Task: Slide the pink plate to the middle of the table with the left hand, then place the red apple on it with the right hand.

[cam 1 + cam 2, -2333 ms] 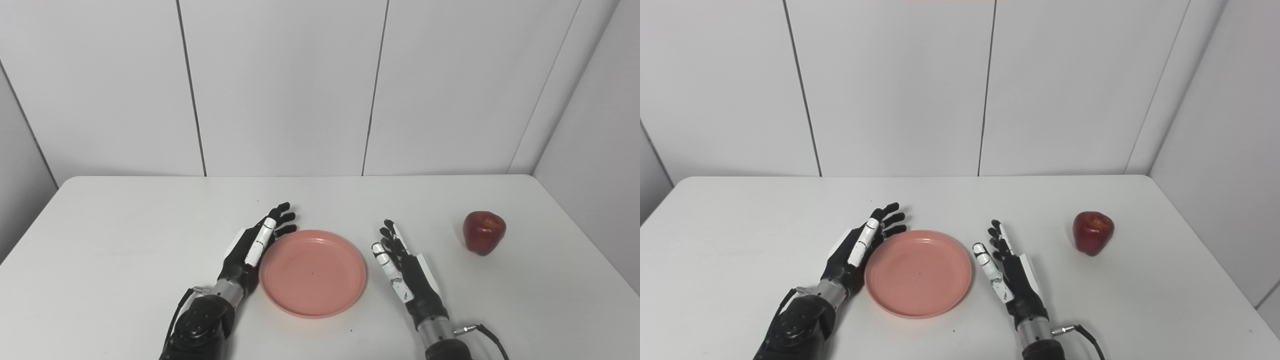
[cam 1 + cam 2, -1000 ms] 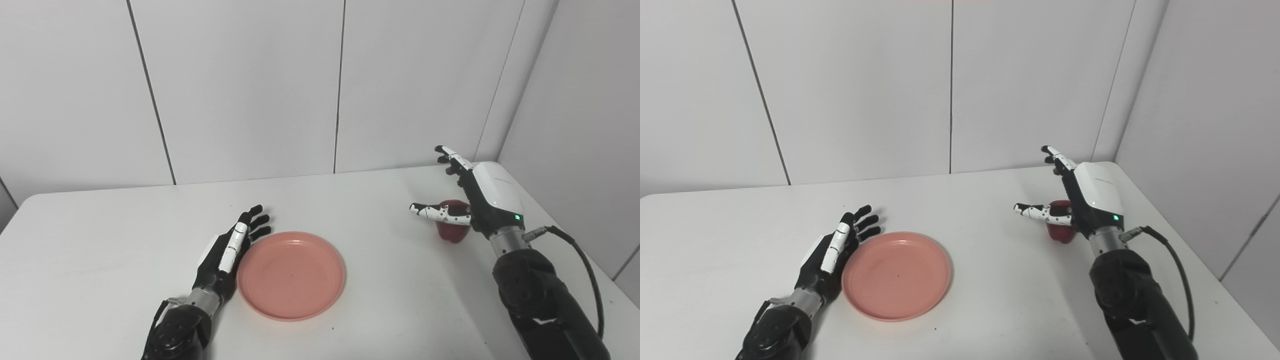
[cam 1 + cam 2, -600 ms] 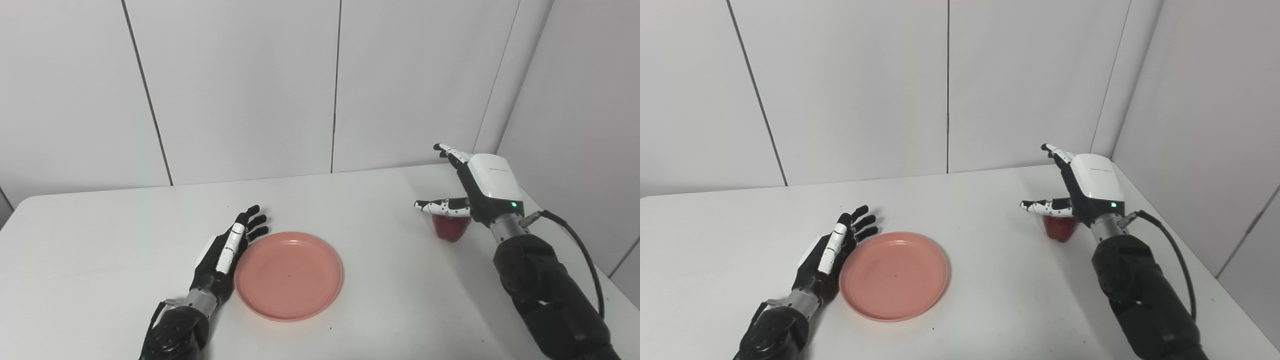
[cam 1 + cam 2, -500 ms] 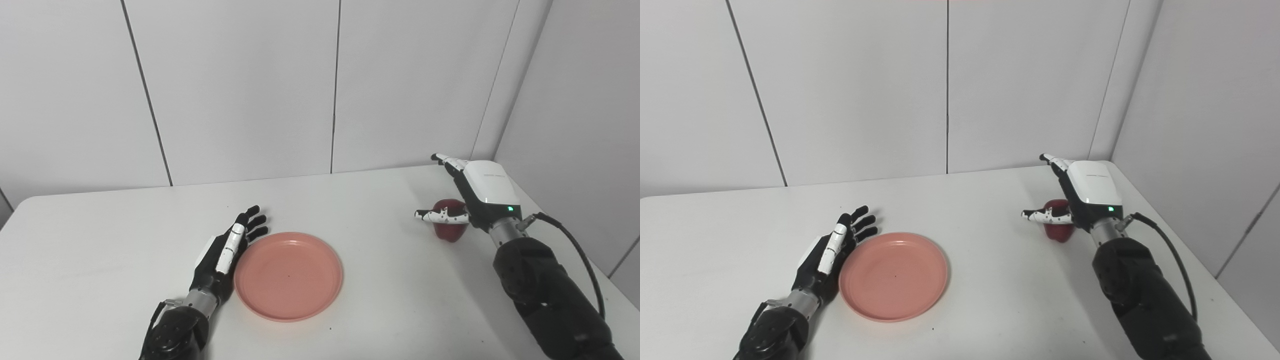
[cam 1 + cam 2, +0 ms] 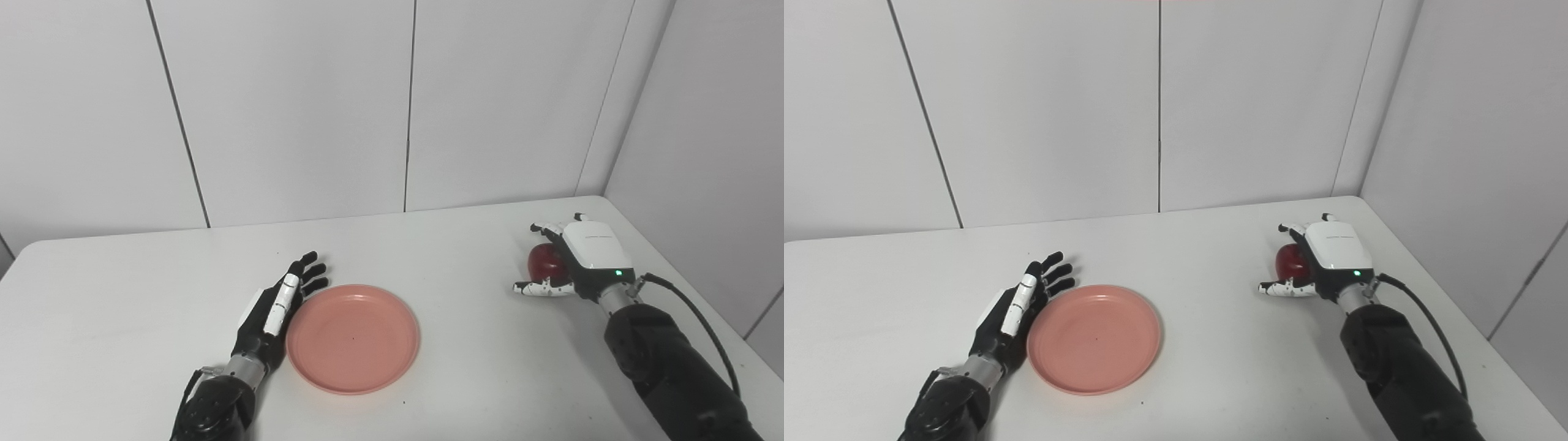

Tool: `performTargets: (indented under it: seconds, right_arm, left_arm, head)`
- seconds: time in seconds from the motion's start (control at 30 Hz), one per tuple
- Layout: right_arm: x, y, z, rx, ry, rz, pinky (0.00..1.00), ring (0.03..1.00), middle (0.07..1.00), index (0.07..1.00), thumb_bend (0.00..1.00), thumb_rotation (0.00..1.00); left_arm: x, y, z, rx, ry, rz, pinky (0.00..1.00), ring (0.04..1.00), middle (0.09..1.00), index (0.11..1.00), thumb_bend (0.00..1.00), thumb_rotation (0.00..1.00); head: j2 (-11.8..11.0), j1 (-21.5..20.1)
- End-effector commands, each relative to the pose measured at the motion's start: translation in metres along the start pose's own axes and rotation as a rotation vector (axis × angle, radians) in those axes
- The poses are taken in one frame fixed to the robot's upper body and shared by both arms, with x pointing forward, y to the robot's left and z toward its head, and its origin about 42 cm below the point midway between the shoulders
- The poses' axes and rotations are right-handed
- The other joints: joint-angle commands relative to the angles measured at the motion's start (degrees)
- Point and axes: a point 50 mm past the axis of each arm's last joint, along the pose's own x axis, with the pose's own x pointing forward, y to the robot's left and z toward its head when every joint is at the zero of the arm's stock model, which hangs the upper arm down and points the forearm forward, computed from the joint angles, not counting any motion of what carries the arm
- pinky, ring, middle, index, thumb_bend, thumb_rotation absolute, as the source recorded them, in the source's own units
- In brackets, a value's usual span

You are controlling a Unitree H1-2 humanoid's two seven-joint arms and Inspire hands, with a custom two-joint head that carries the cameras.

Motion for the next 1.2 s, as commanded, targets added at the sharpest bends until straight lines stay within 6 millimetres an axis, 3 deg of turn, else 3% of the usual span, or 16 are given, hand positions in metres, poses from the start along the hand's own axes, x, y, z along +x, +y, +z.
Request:
performTargets:
  seconds: [0.0,0.63,0.97,1.17]
  right_arm:
    - [0.016,-0.033,-0.001,-0.033,-0.040,-0.109,1.00,0.849,0.794,0.804,1.00,0.64]
    - [0.013,-0.025,-0.008,0.005,-0.014,-0.057,1.00,0.850,0.807,0.817,0.97,0.63]
    - [0.010,-0.018,-0.009,0.029,-0.017,-0.047,0.87,0.814,0.800,0.804,0.97,0.61]
    - [0.009,-0.015,-0.007,0.042,-0.011,-0.027,0.86,0.821,0.811,0.811,0.96,0.61]
  left_arm:
    - [-0.001,-0.005,-0.017,0.003,0.085,-0.022,0.79,0.877,0.898,0.893,0.71,0.94]
    - [-0.004,-0.006,-0.021,0.007,0.091,-0.022,0.80,0.868,0.895,0.889,0.73,0.94]
    - [-0.004,-0.008,-0.021,0.002,0.091,-0.021,0.82,0.868,0.891,0.889,0.73,0.94]
    - [-0.004,-0.008,-0.021,0.000,0.092,-0.019,0.82,0.874,0.896,0.891,0.73,0.94]
  head:
    - [0.00,0.17]
    - [0.24,0.61]
    - [0.26,0.73]
    - [0.40,0.87]
